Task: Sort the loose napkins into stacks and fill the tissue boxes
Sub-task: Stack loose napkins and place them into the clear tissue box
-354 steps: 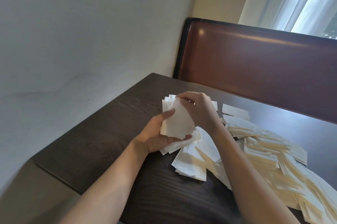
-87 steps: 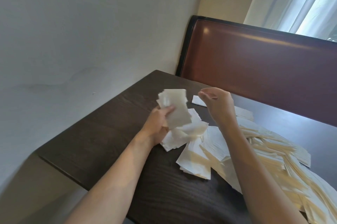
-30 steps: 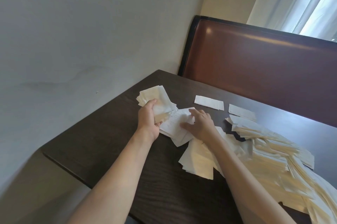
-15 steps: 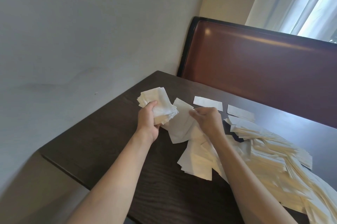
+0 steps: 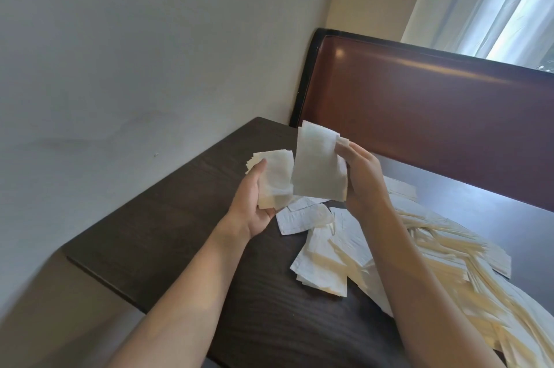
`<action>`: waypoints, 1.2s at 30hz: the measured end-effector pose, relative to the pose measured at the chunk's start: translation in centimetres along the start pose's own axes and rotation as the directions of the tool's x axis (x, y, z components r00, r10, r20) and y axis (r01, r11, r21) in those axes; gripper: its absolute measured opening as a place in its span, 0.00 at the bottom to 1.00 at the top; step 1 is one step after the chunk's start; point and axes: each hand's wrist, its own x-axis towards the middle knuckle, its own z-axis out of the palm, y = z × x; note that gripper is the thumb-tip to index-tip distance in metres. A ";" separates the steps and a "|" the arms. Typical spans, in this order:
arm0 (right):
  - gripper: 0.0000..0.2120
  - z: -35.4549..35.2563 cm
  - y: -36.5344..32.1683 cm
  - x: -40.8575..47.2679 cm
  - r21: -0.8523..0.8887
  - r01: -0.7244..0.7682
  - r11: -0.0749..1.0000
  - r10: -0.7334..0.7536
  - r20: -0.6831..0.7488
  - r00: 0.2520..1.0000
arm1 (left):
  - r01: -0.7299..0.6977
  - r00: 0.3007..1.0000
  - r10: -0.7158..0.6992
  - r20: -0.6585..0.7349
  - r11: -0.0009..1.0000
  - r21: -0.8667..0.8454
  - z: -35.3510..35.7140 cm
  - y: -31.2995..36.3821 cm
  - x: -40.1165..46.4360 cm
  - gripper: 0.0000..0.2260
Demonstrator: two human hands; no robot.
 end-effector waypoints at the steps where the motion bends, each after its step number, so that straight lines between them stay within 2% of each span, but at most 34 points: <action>1: 0.08 0.1 0.1 -0.1 -0.018 -0.002 1.000 0.003 0.022 1.000 | 0.009 0.999 -0.010 0.048 1.000 0.030 0.1 -0.1 -0.1 0.19; 5: 0.03 0.2 1.5 -0.2 -0.221 0.048 0.974 -0.043 0.031 0.999 | 0.010 0.971 -0.046 0.234 0.988 0.154 0.5 -0.4 -0.5 0.26; 8: 0.02 0.2 2.1 -0.1 -0.353 0.065 0.933 -0.075 -0.017 0.997 | 0.032 0.958 -0.087 0.272 0.979 0.200 0.6 -0.6 -0.6 0.25; 14: 0.08 -0.3 2.1 0.4 -0.356 0.035 0.934 -0.051 -0.036 0.998 | 0.062 0.976 -0.099 0.194 0.980 0.188 0.6 -1.2 0.2 0.12; 16: 0.12 -0.6 1.9 0.8 -0.366 0.067 0.928 -0.105 -0.085 0.991 | 0.065 0.980 -0.093 0.176 0.986 0.157 0.6 -1.1 0.3 0.10; 19: 0.18 -1.2 1.4 1.3 -0.375 0.157 0.914 -0.241 -0.188 0.952 | 0.046 0.994 -0.059 0.095 0.990 0.133 0.5 -0.9 0.3 0.13; 22: 0.17 -1.3 0.1 1.1 -0.281 0.213 0.936 -0.286 -0.249 0.925 | 0.054 0.998 -0.058 0.025 0.989 0.137 0.3 -0.9 0.4 0.16; 24: 0.15 -1.0 -0.5 0.6 -0.186 0.192 0.964 -0.232 -0.226 0.946 | 0.075 0.995 -0.084 0.052 0.986 0.150 0.4 -0.8 0.2 0.17; 26: 0.10 -0.6 -0.5 0.1 -0.139 0.137 0.981 -0.156 -0.131 0.979 | 0.101 0.984 -0.123 0.126 0.981 0.164 0.5 -0.7 -0.1 0.19; 29: 0.07 0.1 0.9 -0.2 -0.290 0.113 0.951 -0.125 -0.025 0.992 | 0.091 0.956 -0.128 0.264 0.985 0.146 0.6 -0.5 -0.4 0.24; 32: 0.07 0.6 2.1 0.1 -0.453 0.057 0.890 -0.072 -0.016 0.997 | 0.073 0.937 -0.140 0.319 0.974 0.213 0.5 -0.8 -0.3 0.21; 34: 0.08 0.5 2.3 0.4 -0.446 0.041 0.894 -0.049 -0.006 0.999 | 0.049 0.966 -0.106 0.238 0.971 0.233 0.4 -1.2 0.3 0.19; 36: 0.08 0.0 2.6 1.0 -0.444 0.041 0.895 -0.053 -0.013 0.999 | 0.038 0.996 -0.048 0.069 0.988 0.151 0.2 -1.2 1.1 0.15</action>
